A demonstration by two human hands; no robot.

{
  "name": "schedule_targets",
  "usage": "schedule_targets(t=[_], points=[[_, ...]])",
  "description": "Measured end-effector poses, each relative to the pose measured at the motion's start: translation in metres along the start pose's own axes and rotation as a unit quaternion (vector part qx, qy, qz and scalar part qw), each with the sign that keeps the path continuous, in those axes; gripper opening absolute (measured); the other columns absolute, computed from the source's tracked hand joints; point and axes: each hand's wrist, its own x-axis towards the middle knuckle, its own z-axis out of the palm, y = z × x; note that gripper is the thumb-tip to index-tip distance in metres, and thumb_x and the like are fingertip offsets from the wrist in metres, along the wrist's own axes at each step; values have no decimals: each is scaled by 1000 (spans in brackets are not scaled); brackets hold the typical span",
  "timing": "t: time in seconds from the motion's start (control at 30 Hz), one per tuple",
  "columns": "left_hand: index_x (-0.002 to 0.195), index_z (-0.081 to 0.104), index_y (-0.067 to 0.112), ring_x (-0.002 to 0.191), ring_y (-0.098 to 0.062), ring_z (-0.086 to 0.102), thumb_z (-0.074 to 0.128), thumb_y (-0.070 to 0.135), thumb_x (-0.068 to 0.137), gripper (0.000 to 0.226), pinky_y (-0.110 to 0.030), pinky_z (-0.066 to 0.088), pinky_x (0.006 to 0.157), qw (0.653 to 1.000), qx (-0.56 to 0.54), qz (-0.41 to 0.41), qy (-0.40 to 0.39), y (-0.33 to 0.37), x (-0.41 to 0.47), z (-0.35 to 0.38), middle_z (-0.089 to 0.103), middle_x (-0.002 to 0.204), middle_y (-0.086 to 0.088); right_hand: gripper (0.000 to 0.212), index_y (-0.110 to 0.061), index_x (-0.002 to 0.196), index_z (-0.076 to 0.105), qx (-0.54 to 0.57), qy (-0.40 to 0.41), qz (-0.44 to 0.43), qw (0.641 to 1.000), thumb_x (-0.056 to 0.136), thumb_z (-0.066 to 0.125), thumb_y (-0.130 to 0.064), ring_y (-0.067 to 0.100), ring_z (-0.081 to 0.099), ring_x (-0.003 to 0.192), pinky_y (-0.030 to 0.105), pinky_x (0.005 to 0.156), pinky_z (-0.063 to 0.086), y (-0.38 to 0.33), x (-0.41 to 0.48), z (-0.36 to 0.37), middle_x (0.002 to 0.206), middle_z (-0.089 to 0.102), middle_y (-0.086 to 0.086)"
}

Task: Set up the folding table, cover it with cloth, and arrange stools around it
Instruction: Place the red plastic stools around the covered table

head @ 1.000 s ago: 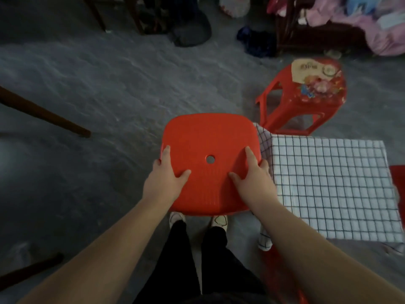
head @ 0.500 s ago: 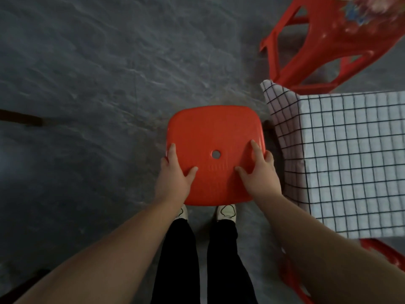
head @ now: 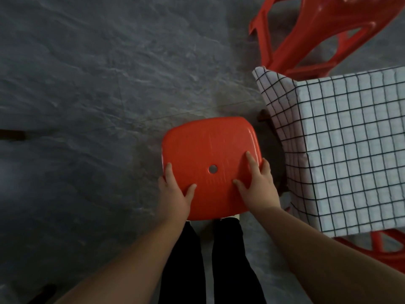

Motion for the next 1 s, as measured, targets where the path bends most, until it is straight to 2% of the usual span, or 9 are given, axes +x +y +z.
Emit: schedule_targets(t=[0.17, 0.33, 0.4, 0.5, 0.6, 0.73, 0.8, 0.87, 1.0], points=[[157, 2, 26, 121, -30, 53, 62, 45, 93, 90, -43, 46, 96, 999, 29, -9, -38, 4, 4, -4, 27, 150, -14, 90, -59, 149, 4, 24, -11, 17, 999, 90, 69, -37, 32, 14, 152, 58, 110, 39, -2, 1, 2, 167, -1, 6], [153, 7, 25, 111, -32, 59, 59, 52, 91, 85, -45, 49, 84, 985, 156, -41, -53, 17, 12, -15, 48, 133, -13, 87, -55, 151, 3, 1, -41, 49, 998, 92, 65, -35, 34, 11, 152, 58, 112, 36, -14, 1, -6, 167, -6, 7], [148, 18, 22, 111, -32, 57, 51, 52, 94, 70, -45, 49, 79, 970, 232, -34, -62, 26, 13, -21, 50, 131, -13, 86, -55, 151, -5, -45, -64, 55, 995, 95, 57, -35, 34, 9, 152, 57, 112, 36, -17, -3, -12, 168, -9, 7], [136, 41, 17, 131, -35, 42, 49, 47, 93, 53, -52, 48, 92, 952, 298, -34, -69, 46, 18, -35, 31, 153, -15, 81, -51, 154, -2, -64, -66, 54, 994, 95, 49, -30, 31, 3, 153, 54, 118, 27, -23, -9, -23, 168, -9, 3], [128, 48, 12, 130, -36, 43, 51, 38, 90, 47, -51, 44, 99, 948, 309, 33, -66, 64, 34, -49, 31, 152, -16, 76, -40, 158, 11, -29, -22, 60, 998, 92, 47, -25, 30, 5, 153, 51, 120, 23, -35, -15, -30, 169, -1, 1], [152, 24, 16, 142, -37, 28, 58, 29, 89, 72, -49, 31, 115, 933, 282, 186, -125, 70, 65, -60, 22, 159, -17, 75, -31, 158, 18, 34, 16, 134, 990, 90, 50, -23, 29, 10, 153, 50, 121, 24, -43, -31, -18, 168, 7, 3], [156, 15, 22, 142, -39, 25, 60, 32, 89, 81, -48, 28, 117, 907, 311, 243, -148, 80, 84, -61, 18, 162, -16, 77, -28, 158, 21, 84, 67, 191, 976, 89, 55, -24, 30, 13, 152, 50, 120, 25, -43, -37, -3, 168, 9, 5], [157, 10, 23, 143, -39, 24, 62, 38, 89, 86, -49, 27, 117, 880, 352, 277, -156, 92, 102, -62, 17, 162, -15, 80, -26, 158, 22, 144, 122, 264, 946, 88, 62, -26, 32, 14, 151, 51, 120, 24, -47, -41, 15, 168, 10, 7], [156, 11, 20, 143, -36, 26, 68, 45, 86, 94, -50, 31, 115, 835, 375, 366, -168, 113, 128, -58, 24, 157, -16, 92, -27, 158, 17, 304, 199, 418, 833, 86, 73, -34, 36, 18, 150, 52, 121, 22, -68, -57, 62, 167, 10, 14]])
